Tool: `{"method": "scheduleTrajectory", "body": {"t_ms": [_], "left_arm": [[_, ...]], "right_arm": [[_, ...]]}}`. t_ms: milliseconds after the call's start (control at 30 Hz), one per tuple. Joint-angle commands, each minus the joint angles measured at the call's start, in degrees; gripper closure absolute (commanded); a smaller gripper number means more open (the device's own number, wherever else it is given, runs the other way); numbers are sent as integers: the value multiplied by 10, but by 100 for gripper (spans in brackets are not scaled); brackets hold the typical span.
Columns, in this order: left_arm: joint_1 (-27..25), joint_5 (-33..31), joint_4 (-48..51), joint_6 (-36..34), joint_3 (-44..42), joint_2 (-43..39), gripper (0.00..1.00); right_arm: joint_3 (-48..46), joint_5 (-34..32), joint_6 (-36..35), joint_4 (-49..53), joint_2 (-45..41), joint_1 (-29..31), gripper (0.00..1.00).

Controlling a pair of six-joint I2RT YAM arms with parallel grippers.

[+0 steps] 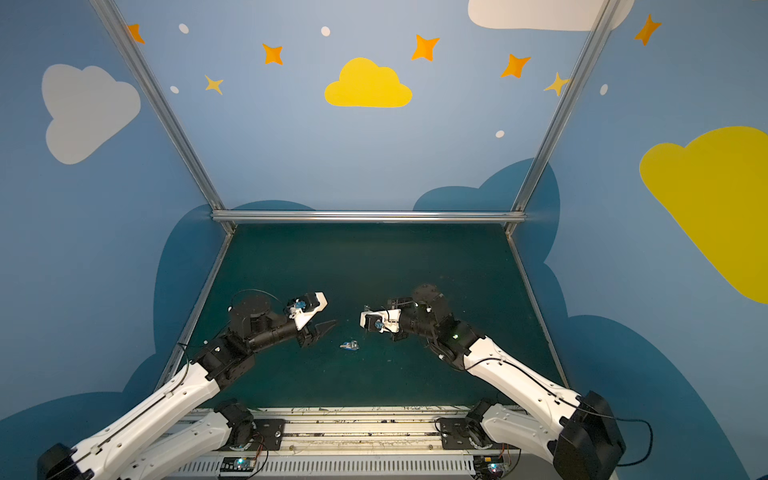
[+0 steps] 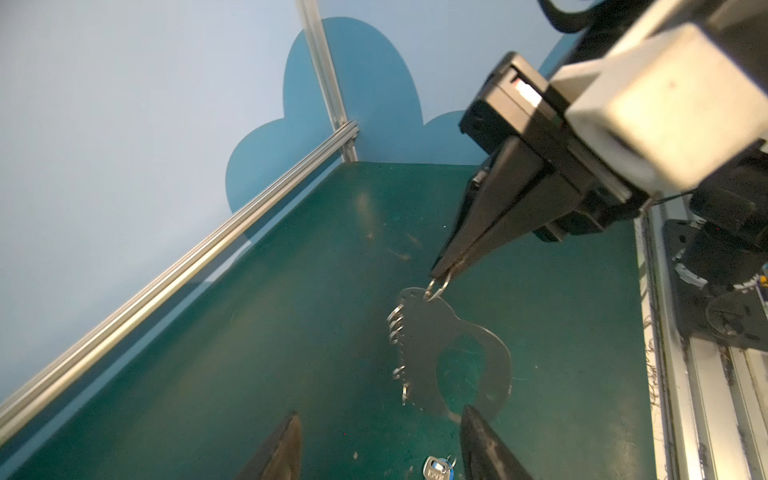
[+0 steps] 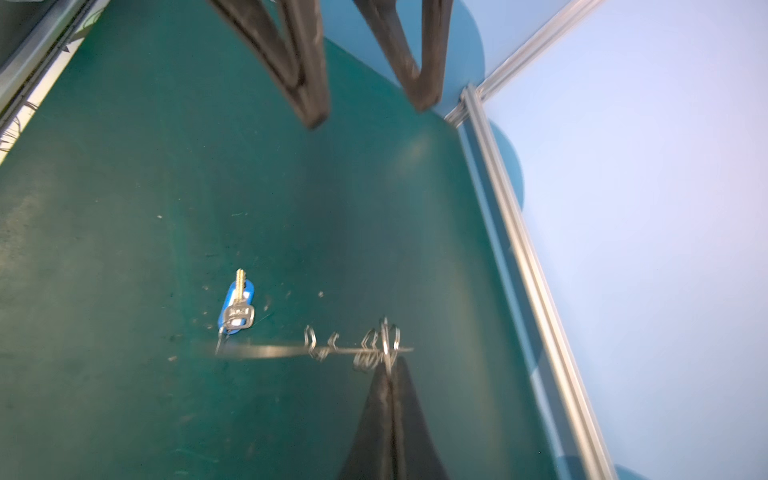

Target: Put the keys on the keyring

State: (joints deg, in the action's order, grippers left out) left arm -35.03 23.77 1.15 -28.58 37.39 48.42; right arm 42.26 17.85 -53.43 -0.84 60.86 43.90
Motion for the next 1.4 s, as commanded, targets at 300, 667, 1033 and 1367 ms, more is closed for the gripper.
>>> {"method": "scheduleTrajectory", "body": {"t_ms": [300, 667, 1033, 1367], "left_arm": [[-46, 7, 11, -98, 55, 42, 45], [-85, -6, 28, -123, 101, 75, 54], [-90, 0, 18, -121, 114, 96, 63], [-92, 14, 7, -104, 111, 99, 71]], "right_arm": [[-2, 37, -36, -26, -60, -2, 100], [1, 58, -25, -1, -87, -5, 100], [14, 95, 21, 1, -87, -11, 100], [16, 118, 52, -11, -87, -13, 100]]}}
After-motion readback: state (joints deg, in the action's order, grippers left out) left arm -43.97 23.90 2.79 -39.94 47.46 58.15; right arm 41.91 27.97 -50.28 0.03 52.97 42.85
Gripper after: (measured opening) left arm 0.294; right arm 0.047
